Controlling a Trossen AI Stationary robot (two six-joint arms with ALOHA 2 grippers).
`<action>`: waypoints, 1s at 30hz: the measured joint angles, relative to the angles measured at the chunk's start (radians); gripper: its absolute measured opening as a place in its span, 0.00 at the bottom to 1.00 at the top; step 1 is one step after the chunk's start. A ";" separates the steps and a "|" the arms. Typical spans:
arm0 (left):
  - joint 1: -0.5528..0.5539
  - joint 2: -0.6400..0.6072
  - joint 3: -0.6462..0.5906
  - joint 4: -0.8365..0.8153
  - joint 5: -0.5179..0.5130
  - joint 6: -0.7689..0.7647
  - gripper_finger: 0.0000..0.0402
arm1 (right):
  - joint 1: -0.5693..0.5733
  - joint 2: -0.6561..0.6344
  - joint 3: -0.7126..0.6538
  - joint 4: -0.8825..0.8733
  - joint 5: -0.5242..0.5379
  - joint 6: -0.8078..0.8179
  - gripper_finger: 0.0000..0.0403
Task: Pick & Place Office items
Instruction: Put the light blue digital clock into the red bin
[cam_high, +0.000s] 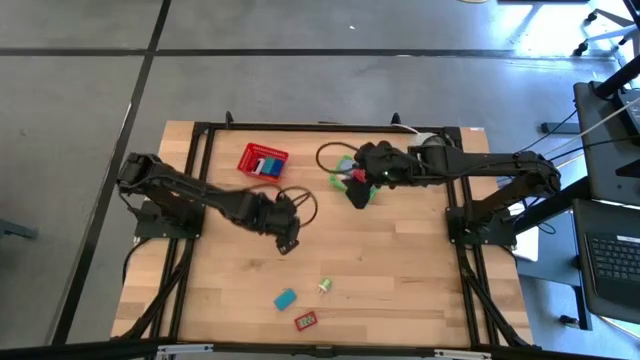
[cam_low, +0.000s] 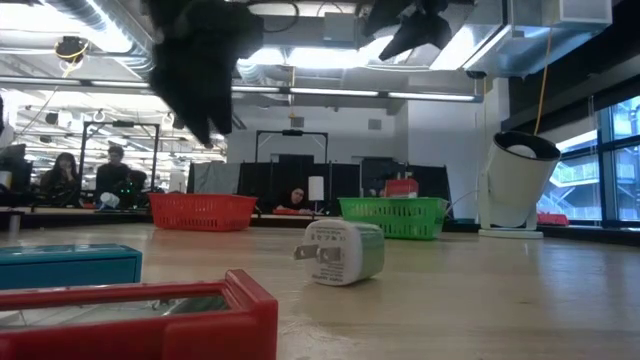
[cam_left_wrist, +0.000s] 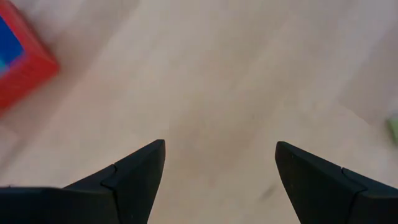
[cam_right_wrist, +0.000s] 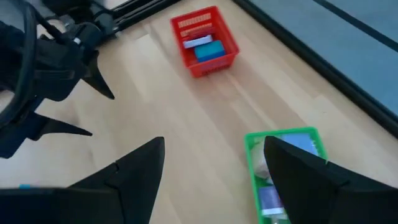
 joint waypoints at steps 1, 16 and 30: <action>-0.026 0.000 -0.012 0.013 -0.002 -0.033 0.75 | 0.012 0.000 0.000 0.000 0.000 0.000 0.69; -0.433 0.241 -0.050 0.454 -0.079 -0.115 0.75 | 0.196 0.000 0.000 -0.061 0.013 0.058 0.69; -0.514 0.412 0.027 0.447 -0.115 -0.260 0.75 | 0.244 0.000 0.000 -0.075 0.097 0.055 0.69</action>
